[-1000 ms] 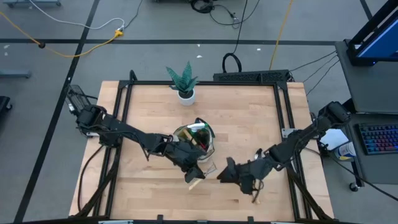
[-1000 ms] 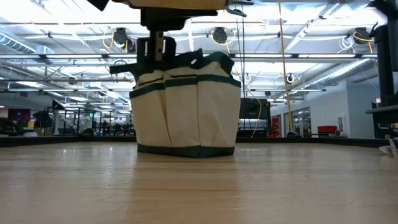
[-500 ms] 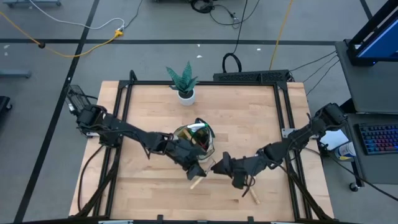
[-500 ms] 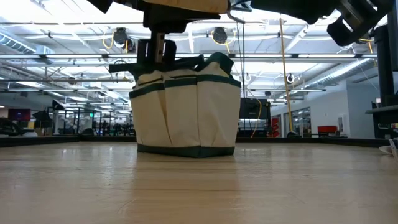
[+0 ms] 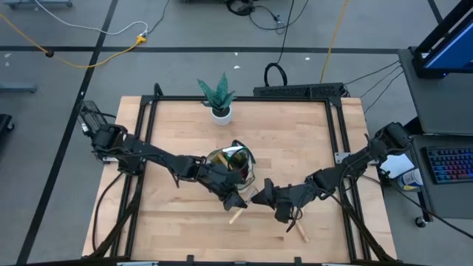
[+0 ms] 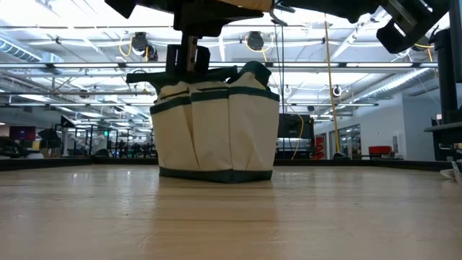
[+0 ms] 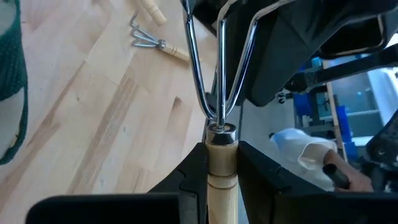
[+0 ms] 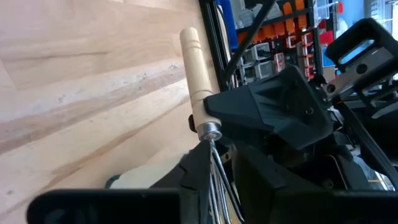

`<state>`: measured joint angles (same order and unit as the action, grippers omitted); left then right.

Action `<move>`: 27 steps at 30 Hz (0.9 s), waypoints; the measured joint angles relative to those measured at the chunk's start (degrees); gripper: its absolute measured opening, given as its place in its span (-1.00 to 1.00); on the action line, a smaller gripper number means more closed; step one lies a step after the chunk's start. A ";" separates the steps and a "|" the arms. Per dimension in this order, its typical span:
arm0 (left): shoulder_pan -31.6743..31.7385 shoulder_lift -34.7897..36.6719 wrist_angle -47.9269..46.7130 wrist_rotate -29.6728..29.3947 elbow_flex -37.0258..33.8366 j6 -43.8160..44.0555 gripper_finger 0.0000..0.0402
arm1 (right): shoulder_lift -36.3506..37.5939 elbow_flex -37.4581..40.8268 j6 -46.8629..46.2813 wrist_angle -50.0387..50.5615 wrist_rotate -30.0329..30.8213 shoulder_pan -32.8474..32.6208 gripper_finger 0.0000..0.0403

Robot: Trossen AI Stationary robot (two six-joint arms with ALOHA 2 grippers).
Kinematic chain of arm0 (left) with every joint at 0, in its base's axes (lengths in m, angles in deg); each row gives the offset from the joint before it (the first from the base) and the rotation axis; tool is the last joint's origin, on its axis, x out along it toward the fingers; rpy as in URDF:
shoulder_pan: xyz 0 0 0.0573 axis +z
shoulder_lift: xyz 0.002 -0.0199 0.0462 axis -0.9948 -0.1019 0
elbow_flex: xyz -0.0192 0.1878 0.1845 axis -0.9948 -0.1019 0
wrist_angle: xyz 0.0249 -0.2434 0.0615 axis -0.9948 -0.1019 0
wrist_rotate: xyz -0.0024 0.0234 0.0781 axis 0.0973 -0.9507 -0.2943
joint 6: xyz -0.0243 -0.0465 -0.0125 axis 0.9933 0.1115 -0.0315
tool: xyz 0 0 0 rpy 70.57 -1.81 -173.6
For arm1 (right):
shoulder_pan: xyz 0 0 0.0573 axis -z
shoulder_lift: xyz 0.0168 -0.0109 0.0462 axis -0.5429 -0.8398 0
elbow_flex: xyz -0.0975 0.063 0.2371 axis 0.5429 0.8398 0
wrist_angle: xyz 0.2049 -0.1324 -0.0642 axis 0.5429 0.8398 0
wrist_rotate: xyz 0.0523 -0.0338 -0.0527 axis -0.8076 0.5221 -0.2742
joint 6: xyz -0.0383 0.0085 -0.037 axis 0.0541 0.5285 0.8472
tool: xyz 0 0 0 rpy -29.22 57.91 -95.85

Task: Pick & Place Garden tools in Gardening bag
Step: Put the left brown hand rake into the gardening bag

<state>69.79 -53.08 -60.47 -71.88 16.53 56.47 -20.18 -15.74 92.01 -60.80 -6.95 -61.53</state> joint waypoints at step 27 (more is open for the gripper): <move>1.64 0.00 0.99 -2.90 -0.02 0.56 -0.58 | -0.07 0.07 1.54 4.84 10.08 0.26 -0.97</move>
<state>71.42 -53.08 -59.48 -74.79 16.51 57.03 -20.24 -15.67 93.54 -55.97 3.14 -61.27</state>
